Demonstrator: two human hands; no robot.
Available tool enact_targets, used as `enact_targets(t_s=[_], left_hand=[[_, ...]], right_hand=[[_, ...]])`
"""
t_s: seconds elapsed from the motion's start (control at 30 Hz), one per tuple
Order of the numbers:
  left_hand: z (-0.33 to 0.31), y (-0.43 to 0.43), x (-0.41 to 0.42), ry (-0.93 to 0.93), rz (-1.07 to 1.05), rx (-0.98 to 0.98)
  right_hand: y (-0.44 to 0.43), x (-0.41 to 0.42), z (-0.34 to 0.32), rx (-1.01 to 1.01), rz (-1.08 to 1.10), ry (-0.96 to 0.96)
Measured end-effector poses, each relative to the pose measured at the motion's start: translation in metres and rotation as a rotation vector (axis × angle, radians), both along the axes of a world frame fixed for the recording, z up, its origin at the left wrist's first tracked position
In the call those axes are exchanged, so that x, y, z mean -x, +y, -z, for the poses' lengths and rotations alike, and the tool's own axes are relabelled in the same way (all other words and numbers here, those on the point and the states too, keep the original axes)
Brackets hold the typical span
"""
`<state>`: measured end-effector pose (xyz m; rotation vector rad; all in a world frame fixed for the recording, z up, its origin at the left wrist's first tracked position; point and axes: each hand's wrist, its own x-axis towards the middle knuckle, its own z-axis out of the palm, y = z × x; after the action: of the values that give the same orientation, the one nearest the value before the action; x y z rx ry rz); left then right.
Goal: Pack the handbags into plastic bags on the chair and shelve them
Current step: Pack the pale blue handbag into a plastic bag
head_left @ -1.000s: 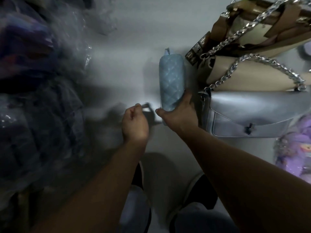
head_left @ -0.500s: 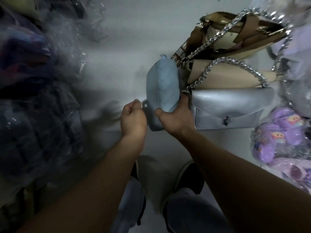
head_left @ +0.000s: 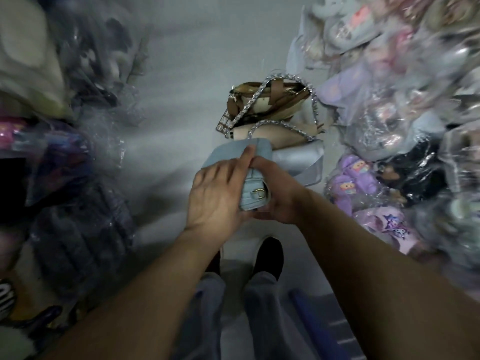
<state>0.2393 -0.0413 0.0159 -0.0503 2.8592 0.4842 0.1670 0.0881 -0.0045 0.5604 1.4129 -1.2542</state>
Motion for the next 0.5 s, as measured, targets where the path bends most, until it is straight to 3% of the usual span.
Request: enact_targets(t_s=[0.07,0.13,0.27,0.37,0.5], left_hand=[[-0.015,0.016,0.020,0.082,0.029,0.039],[-0.033,0.032,0.043,0.058,0.005,-0.042],[-0.058,0.055,0.077,-0.140,-0.201,-0.334],[-0.070,0.069,0.081,-0.289,-0.292,-0.677],[-0.074,0.099,0.083,-0.547,-0.434,-1.050]], right_hand=[[0.017,0.006,-0.018,-0.046,0.100,-0.017],[0.038,0.012,-0.029,-0.135,0.253,-0.046],[0.081,0.012,-0.038,-0.406,0.497,0.074],[0.120,0.000,-0.044,-0.578,0.566,0.213],[0.172,-0.021,-0.060,-0.645,0.752,0.159]])
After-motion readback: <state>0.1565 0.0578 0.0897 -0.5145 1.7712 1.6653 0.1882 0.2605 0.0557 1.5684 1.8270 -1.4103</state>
